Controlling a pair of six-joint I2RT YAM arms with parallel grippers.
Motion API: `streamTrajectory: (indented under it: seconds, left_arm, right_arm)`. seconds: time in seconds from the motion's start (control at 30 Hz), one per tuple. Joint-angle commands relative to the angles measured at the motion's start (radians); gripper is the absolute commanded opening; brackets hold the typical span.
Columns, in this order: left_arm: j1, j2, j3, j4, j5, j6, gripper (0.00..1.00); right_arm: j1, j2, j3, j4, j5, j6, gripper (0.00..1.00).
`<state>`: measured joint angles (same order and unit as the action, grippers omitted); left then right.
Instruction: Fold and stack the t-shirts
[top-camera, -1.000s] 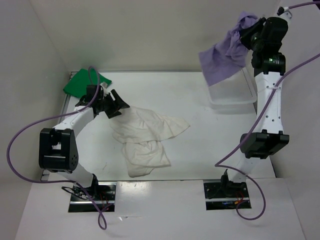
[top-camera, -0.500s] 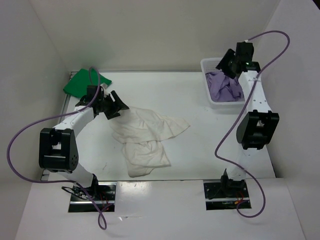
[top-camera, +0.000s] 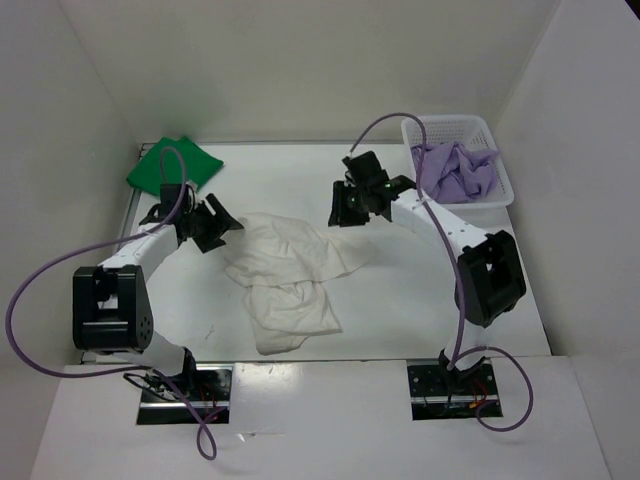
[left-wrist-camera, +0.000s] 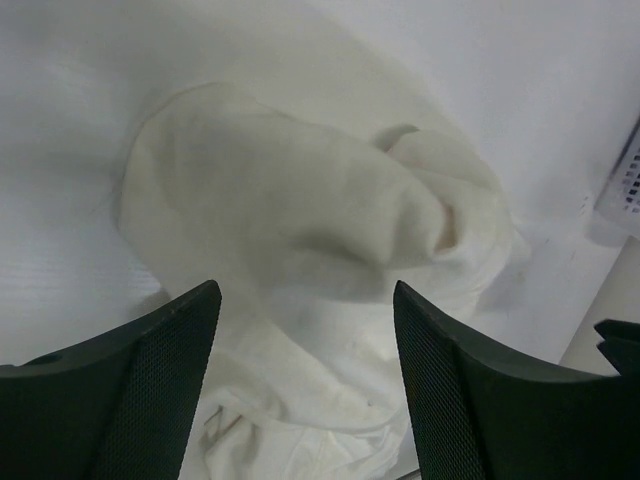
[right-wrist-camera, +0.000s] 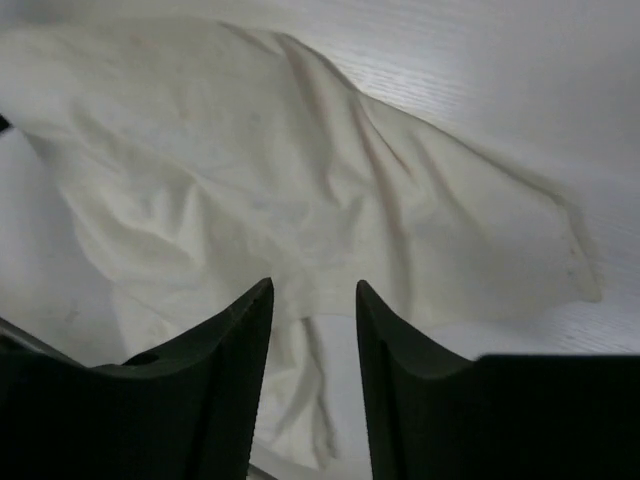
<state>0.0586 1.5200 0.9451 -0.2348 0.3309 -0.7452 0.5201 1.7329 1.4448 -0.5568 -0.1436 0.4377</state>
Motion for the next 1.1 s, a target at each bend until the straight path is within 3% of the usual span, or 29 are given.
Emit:
streamTrajectory:
  seconds: [0.0,0.07,0.17,0.3,0.5,0.7,0.9,0.97,1.03,1.07]
  left_arm:
    - [-0.002,-0.029,-0.038,-0.007,0.023,-0.005,0.77]
    - [-0.002,-0.078,-0.058,-0.035,0.002,0.004,0.77]
    - [-0.020,-0.177,-0.121,-0.058,-0.044,0.014,0.73]
    - [-0.064,-0.208,-0.181,-0.109,-0.053,-0.023,0.67]
    - [-0.098,-0.187,-0.284,-0.052,-0.053,-0.112,0.65]
    - [-0.098,-0.115,-0.258,-0.032,-0.130,-0.132,0.63]
    - [-0.098,-0.074,-0.298,0.011,-0.150,-0.175,0.50]
    - [-0.098,-0.054,-0.298,0.057,-0.150,-0.186,0.43]
    - [-0.098,-0.040,-0.298,0.071,-0.139,-0.186,0.27]
    - [-0.098,-0.049,-0.275,0.071,-0.139,-0.186,0.21]
  right_arm:
    - [0.020,-0.009,-0.037,0.019,0.070,0.004,0.47]
    - [0.020,-0.018,-0.090,0.018,0.143,0.030,0.63]
    - [-0.034,-0.042,-0.190,0.009,0.205,0.106,0.68]
    - [-0.075,-0.075,-0.300,0.035,0.226,0.190,0.70]
    - [-0.086,-0.027,-0.366,0.075,0.237,0.255,0.70]
    - [-0.104,0.014,-0.385,0.144,0.216,0.276,0.70]
    - [-0.104,0.071,-0.385,0.193,0.205,0.276,0.55]
    - [-0.104,0.083,-0.385,0.215,0.194,0.276,0.39]
    - [-0.104,0.096,-0.365,0.215,0.179,0.276,0.19]
    - [-0.104,0.087,-0.365,0.215,0.170,0.266,0.14]
